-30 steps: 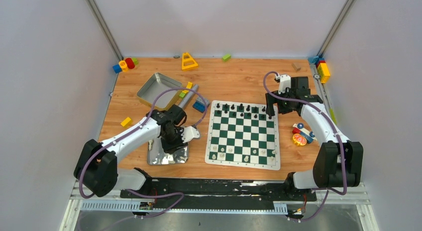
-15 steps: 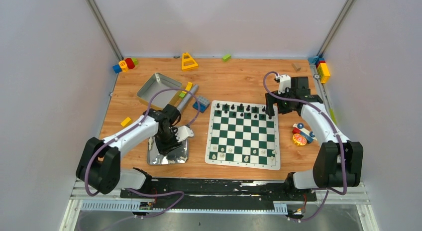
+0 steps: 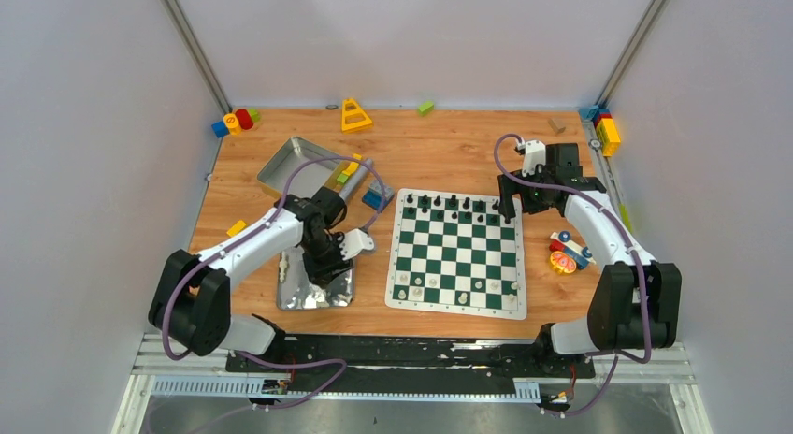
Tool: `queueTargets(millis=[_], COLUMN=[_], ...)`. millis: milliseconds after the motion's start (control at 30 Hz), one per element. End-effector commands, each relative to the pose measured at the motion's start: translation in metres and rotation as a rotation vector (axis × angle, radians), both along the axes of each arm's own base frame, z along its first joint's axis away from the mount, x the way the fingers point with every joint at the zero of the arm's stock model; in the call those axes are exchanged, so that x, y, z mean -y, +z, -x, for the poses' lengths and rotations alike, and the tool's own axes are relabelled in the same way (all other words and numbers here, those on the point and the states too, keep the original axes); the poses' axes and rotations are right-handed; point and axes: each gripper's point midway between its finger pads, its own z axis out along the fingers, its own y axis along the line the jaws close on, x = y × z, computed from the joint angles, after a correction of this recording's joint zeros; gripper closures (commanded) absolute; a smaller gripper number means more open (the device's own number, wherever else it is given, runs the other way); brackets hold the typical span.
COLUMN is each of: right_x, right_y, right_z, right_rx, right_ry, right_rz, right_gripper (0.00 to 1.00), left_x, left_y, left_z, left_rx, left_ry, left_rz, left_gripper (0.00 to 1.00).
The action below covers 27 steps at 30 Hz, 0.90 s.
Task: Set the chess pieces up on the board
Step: Pick up the chess piece from the storage box.
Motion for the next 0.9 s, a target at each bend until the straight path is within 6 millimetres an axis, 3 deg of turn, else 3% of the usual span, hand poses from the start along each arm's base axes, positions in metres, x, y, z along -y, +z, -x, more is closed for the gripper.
queueTargets(millis=[0, 233, 533, 867], right_x=[-0.002, -0.001, 0.000, -0.001], right_y=[0.013, 0.010, 0.007, 0.005], right_z=[-0.010, -0.011, -0.011, -0.010], right_rx=[0.039, 0.032, 0.025, 0.016], right_ry=[0.015, 0.012, 0.009, 0.013], right_rz=[0.000, 0.007, 0.011, 0.011], right_gripper=[0.08, 0.08, 0.08, 0.08], left_x=[0.033, 0.056, 0.053, 0.056], left_y=[0.005, -0.005, -0.023, -0.032], left_z=[-0.009, -0.007, 0.003, 0.007], left_rx=[0.058, 0.173, 0.240, 0.258], left_ry=[-0.110, -0.281, -0.470, -0.527], left_rz=[0.094, 0.145, 0.154, 0.161], left_gripper=[0.51, 0.51, 0.51, 0.54])
